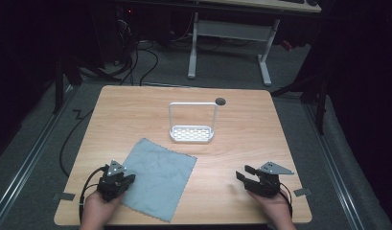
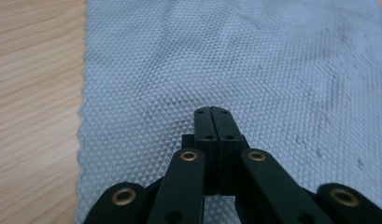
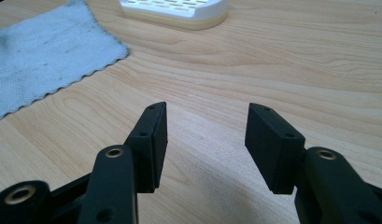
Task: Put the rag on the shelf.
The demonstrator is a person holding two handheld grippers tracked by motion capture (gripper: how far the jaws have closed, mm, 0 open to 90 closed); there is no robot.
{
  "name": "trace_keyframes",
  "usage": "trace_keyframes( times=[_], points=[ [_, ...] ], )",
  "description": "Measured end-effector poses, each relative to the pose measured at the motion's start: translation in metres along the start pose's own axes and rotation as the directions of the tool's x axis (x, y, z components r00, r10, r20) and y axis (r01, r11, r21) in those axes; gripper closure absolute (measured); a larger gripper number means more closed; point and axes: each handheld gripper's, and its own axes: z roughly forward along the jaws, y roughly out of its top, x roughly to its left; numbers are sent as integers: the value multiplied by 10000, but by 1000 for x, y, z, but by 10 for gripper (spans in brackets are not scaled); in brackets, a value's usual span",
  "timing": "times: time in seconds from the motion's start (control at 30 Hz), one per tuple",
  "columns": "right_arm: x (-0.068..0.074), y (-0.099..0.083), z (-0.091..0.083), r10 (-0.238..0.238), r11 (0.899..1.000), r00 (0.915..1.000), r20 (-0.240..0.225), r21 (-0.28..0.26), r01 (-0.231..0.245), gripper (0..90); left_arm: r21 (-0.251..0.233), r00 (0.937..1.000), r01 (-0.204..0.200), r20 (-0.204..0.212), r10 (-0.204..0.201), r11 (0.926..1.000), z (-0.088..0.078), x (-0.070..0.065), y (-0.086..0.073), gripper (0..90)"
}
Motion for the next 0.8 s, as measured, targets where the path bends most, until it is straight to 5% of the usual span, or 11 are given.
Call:
trace_keyframes(
  times=[0.13, 0.23, 0.27, 0.33, 0.37, 0.4, 0.43, 0.53, 0.57, 0.67, 0.8],
  points=[
    [1, 0, 2, -93, 10000, 10000, -36, 0, 93, 493, 85, 9984, -405, 401, 401, 9991, 5, -19, 3, 900],
    [2, 0, 2, -138, 9999, 9999, -60, 35, 138, 494, 109, 9875, -975, 1253, 954, 9952, 14, -48, 10, 900],
    [2, 0, 2, -138, 9999, 9999, -60, 35, 138, 494, 109, 9875, -975, 1253, 954, 9952, 14, -48, 10, 900],
    [5, 1, 4, -249, 9997, 9997, -74, 53, 249, 501, 116, 9768, -1190, 1807, 1149, 9928, 20, -63, 14, 900],
    [6, 2, 5, -297, 9995, 9995, -64, 47, 297, 502, -11, 9761, -924, 1974, 908, 9957, 23, -70, 14, 898],
    [8, 3, 7, -312, 9995, 9995, -86, 40, 313, 508, 12, 9660, -1629, 2036, 1593, 9866, 25, -76, 17, 880],
    [11, 4, 8, -373, 9993, 9992, -154, 63, 374, 526, -123, 9655, -1720, 1966, 1710, 9850, 24, -78, 18, 860],
    [19, 6, 11, -680, 9977, 9972, -297, 0, 681, 549, -459, 9701, -1651, 1728, 1706, 9852, 21, -73, 18, 824],
    [30, 8, 15, -982, 9951, 9943, -410, 51, 985, 588, -713, 9807, -1308, 1369, 1396, 9888, 16, -62, 18, 810],
    [49, 11, 21, -1375, 9902, 9872, -805, 134, 1390, 700, -941, 9928, -806, 810, 883, 9923, 10, -48, 14, 825],
    [70, 14, 34, -2051, 9754, 9682, -1434, 516, 2143, 849, -612, 9968, -590, 502, 621, 9964, 14, -42, 10, 882]
  ],
)
